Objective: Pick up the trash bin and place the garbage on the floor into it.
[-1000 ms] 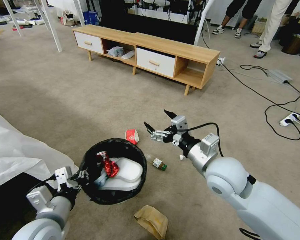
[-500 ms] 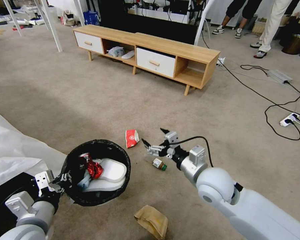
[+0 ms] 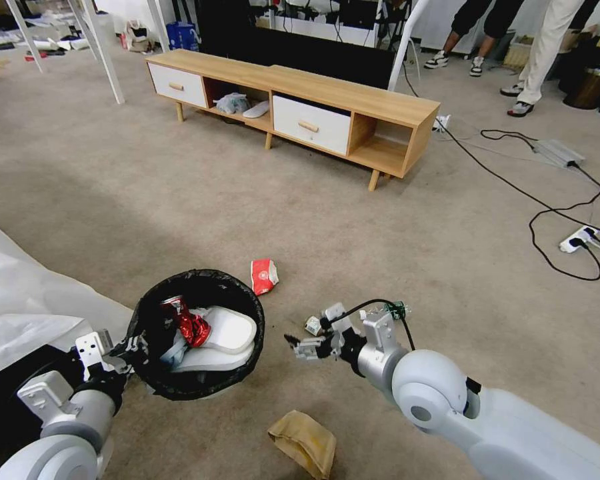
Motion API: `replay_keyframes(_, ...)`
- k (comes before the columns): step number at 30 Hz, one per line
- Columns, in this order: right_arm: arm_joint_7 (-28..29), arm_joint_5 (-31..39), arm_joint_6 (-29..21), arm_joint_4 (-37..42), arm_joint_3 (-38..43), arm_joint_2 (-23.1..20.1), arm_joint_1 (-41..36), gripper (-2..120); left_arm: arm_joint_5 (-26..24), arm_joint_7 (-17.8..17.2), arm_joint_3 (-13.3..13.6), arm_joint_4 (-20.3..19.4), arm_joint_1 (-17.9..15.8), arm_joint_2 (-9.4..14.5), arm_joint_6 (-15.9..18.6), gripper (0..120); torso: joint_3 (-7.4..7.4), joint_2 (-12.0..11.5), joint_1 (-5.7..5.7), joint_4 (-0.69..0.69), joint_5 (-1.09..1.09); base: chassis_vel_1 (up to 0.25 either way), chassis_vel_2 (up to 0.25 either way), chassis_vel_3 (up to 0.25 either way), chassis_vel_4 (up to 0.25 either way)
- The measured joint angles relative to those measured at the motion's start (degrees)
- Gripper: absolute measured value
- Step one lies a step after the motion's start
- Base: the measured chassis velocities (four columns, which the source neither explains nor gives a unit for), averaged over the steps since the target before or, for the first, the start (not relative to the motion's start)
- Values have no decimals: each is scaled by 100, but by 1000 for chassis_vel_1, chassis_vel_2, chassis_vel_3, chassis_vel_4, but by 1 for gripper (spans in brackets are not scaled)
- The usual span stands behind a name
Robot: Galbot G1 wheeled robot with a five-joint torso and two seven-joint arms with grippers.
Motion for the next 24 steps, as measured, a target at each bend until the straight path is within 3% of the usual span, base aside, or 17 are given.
replay_keyframes(4, 154, 472, -412, 37, -152, -103, 113, 100, 47, 23, 50, 3, -54, -15, 1, 0, 0, 0, 0, 1, 0, 0, 0, 0, 0)
replay_keyframes(8, 295, 876, -463, 54, -193, -124, 151, 100, 83, 50, 103, 26, -86, -19, 1, 0, 0, 0, 0, 1, 1, 0, 0, 0, 0)
replay_keyframes(9, 484, 1406, -468, 73, -248, -153, 189, 100, 117, 100, 190, 80, -140, -9, -1, 0, 0, 0, 0, 0, 0, 0, 0, 0, 0)
replay_keyframes(12, 639, 1781, -511, 43, -348, -134, 274, 100, 163, 185, 241, 158, -188, -13, -26, 0, 0, 0, 0, -1, 0, 0, 0, 0, 0)
replay_keyframes(17, 1169, 2630, -509, -220, -827, 201, 683, 100, 180, 277, 256, 253, -277, -11, -85, 0, 0, 0, 0, 1, 0, 0, 0, 0, 0)
replay_keyframes(24, 1357, 2969, -495, -512, -1292, 371, 869, 100, 92, 296, 215, 296, -315, 68, -100, 0, 0, 0, 0, 1, -1, 0, 0, 0, 0)
